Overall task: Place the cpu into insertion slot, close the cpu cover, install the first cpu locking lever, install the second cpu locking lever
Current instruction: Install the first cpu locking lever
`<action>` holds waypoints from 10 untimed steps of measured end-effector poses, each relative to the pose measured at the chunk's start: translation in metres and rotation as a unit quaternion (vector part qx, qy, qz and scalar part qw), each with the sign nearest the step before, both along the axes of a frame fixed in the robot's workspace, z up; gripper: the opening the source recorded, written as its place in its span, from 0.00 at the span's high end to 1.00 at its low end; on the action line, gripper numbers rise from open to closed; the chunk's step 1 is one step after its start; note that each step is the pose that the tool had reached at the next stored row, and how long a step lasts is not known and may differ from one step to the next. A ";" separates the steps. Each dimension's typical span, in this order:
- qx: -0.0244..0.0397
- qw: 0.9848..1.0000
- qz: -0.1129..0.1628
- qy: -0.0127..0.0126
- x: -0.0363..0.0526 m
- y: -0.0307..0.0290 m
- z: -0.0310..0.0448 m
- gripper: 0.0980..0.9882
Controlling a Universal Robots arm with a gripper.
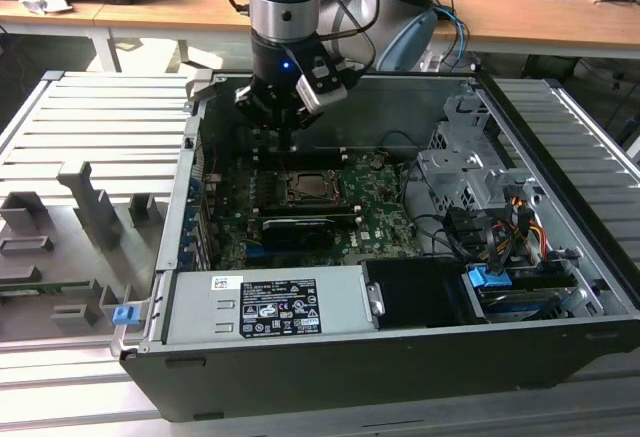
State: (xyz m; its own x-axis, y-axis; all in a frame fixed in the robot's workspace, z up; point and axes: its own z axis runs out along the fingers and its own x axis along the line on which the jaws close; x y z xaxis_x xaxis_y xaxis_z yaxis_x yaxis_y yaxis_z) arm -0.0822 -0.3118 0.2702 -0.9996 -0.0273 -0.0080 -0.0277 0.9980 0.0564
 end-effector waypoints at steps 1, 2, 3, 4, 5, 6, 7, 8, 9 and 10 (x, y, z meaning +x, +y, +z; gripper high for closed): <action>0.000 1.000 0.000 0.000 -0.0050 0.0000 -0.0001 0.99; 0.000 1.000 0.000 0.000 -0.0083 0.0000 -0.0002 0.99; 0.000 1.000 0.001 0.000 -0.0106 0.0000 -0.0003 0.99; 0.000 1.000 0.001 0.000 -0.0135 0.0000 -0.0005 0.99; 0.000 1.000 0.001 0.000 -0.0154 0.0000 -0.0008 0.99; 0.000 1.000 0.001 0.000 -0.0175 0.0000 -0.0013 0.99; 0.000 1.000 0.002 0.000 -0.0195 0.0000 -0.0017 0.99; 0.000 1.000 0.002 0.000 -0.0216 0.0000 -0.0022 0.99; 0.000 1.000 0.002 0.000 -0.0231 0.0000 -0.0027 0.99; 0.000 1.000 0.002 0.000 -0.0244 0.0001 -0.0032 0.99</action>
